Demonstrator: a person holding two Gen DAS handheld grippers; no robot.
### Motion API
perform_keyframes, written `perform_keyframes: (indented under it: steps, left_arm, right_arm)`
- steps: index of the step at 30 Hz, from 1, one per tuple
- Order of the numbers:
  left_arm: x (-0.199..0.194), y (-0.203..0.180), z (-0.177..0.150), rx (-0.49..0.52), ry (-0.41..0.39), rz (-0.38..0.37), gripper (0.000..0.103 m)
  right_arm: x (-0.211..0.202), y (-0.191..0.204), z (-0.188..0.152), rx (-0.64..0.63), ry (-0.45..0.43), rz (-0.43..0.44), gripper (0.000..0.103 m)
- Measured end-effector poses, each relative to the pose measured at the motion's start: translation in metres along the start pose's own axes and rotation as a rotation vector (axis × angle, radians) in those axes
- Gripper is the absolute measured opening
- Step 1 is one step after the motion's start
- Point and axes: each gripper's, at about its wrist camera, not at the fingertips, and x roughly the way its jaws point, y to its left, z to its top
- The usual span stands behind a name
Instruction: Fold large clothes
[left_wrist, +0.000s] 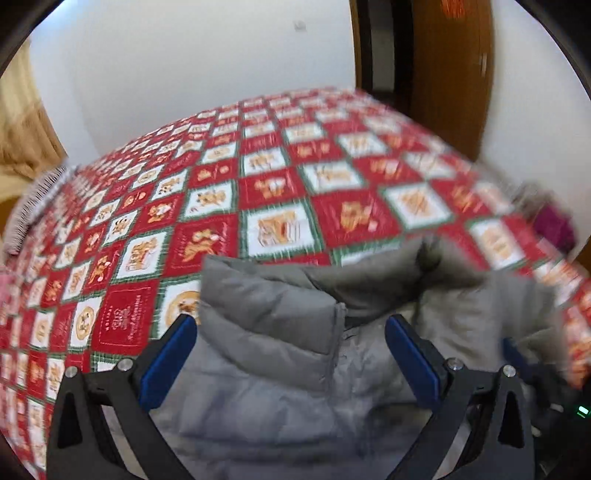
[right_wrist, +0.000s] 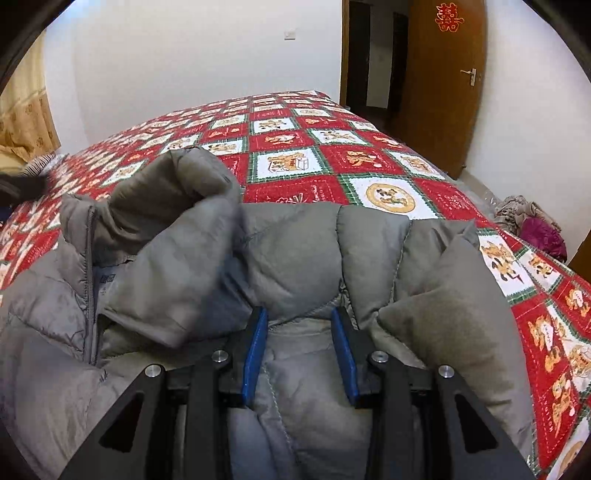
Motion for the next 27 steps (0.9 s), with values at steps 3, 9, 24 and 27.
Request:
perform_keyframes:
  steps: [3, 9, 24, 27]
  left_arm:
    - [0.023, -0.008, -0.002, 0.024, 0.043, 0.145, 0.087]
    - [0.007, 0.051, -0.029, -0.196, 0.060, 0.063, 0.010]
    - [0.000, 0.100, -0.130, -0.617, -0.057, -0.102, 0.018]
    - [-0.001, 0.106, -0.135, -0.652, -0.070, -0.125, 0.018]
  right_arm:
    - [0.001, -0.002, 0.000, 0.012, -0.004, 0.014, 0.038]
    - [0.001, -0.004, 0.000, 0.026, -0.007, 0.031, 0.038]
    - [-0.063, -0.038, 0.012, 0.196, -0.230, 0.167, 0.039]
    - [-0.061, -0.011, 0.041, 0.087, -0.196, 0.185, 0.062]
